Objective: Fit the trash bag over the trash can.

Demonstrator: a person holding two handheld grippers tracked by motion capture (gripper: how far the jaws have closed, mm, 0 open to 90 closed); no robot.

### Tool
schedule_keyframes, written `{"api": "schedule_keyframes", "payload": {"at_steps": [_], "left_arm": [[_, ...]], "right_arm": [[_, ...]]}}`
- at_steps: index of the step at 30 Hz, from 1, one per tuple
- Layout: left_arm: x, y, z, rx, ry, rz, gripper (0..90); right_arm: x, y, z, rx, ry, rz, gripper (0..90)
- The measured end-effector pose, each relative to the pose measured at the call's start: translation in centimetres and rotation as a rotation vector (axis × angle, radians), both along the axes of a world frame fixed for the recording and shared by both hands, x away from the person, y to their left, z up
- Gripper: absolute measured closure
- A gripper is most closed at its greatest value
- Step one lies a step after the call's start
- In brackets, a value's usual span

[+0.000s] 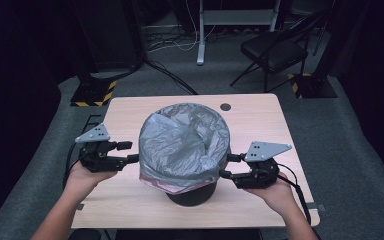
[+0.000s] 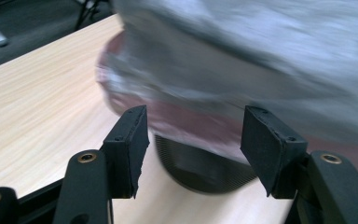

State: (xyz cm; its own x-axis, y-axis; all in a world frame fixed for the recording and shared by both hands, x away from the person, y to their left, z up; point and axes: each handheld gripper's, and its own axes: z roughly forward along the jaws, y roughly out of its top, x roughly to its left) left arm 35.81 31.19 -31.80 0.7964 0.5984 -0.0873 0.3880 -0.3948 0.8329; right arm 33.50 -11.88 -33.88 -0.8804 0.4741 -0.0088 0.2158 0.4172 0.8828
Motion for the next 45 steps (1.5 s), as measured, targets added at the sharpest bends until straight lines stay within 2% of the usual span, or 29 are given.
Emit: {"api": "schedule_keyframes", "payload": {"at_steps": [2, 6, 8, 9, 11, 14, 15, 18, 20, 21, 22, 23, 26, 29, 33, 35, 39, 42, 45], "left_arm": [[-1.3, 0.1, 0.5, -0.023, -0.007, -0.038, 38.8], [-2.6, -0.4, 1.0, -0.035, -0.008, -0.096, 33.6], [-2.8, -0.7, 0.9, -0.048, 0.007, -0.115, 32.1], [-2.7, -1.0, 0.7, -0.041, 0.016, -0.120, 31.4], [-2.5, -1.4, 0.4, -0.021, 0.020, -0.111, 30.3], [-2.1, -1.9, -0.1, -0.022, 0.038, -0.103, 30.0], [-2.1, -2.1, -0.2, -0.017, 0.030, -0.102, 31.4], [-2.2, -2.5, -0.3, 0.009, -0.007, -0.076, 42.6], [-2.2, -2.3, -0.4, 0.021, -0.015, -0.069, 51.1], [-2.3, -2.2, -0.5, 0.026, -0.031, -0.071, 64.4], [-2.4, -2.1, -0.6, 0.022, -0.029, -0.090, 68.9], [-2.4, -2.1, -0.8, 0.022, -0.025, -0.099, 77.5], [-2.3, -2.0, -1.4, 0.050, -0.036, -0.112, 88.4], [-1.7, -1.6, -2.2, 0.061, -0.023, -0.098, 89.5], [-0.6, -1.0, -3.6, 0.073, 0.015, -0.075, 89.6], [0.1, -0.6, -4.5, 0.096, 0.029, -0.044, 89.7], [1.8, 0.5, -5.9, 0.092, 0.080, 0.004, 89.7], [2.9, 0.9, -6.6, 0.116, 0.098, 0.037, 89.7], [3.8, 1.4, -7.0, 0.100, 0.134, 0.057, 89.6]], "right_arm": [[-0.3, 0.3, 0.0, -0.013, -0.004, 0.006, 44.8], [-0.5, 0.9, 0.0, -0.014, -0.005, 0.008, 45.5], [-0.7, 1.1, 0.0, -0.012, -0.012, 0.013, 46.2], [-0.8, 1.2, -0.1, -0.011, -0.012, 0.016, 46.2], [-1.0, 1.4, -0.1, -0.011, -0.014, 0.022, 46.5], [-1.0, 1.5, -0.1, -0.008, -0.014, 0.023, 46.6], [-1.1, 1.5, -0.1, -0.008, -0.014, 0.023, 46.5], [-1.1, 1.6, -0.1, -0.009, -0.017, 0.023, 46.5], [-1.1, 1.6, -0.2, -0.008, -0.021, 0.020, 46.7], [-1.1, 1.5, -0.2, -0.001, -0.020, 0.018, 46.9], [-1.1, 1.5, -0.3, 0.006, -0.016, 0.015, 47.2], [-1.0, 1.5, -0.3, 0.010, -0.017, 0.018, 47.5], [-1.0, 1.4, -0.5, 0.013, -0.010, 0.021, 48.0], [-1.0, 1.3, -0.4, 0.016, -0.012, 0.013, 48.0], [-1.0, 1.0, -0.2, 0.026, -0.020, 0.001, 47.7], [-0.8, 0.9, -0.1, 0.031, -0.022, -0.006, 47.4], [-0.5, 0.7, 0.1, 0.045, -0.026, -0.016, 47.5], [-0.2, 0.7, 0.2, 0.051, -0.024, -0.016, 47.5], [0.3, 0.7, 0.1, 0.049, -0.012, -0.029, 47.5]]}}
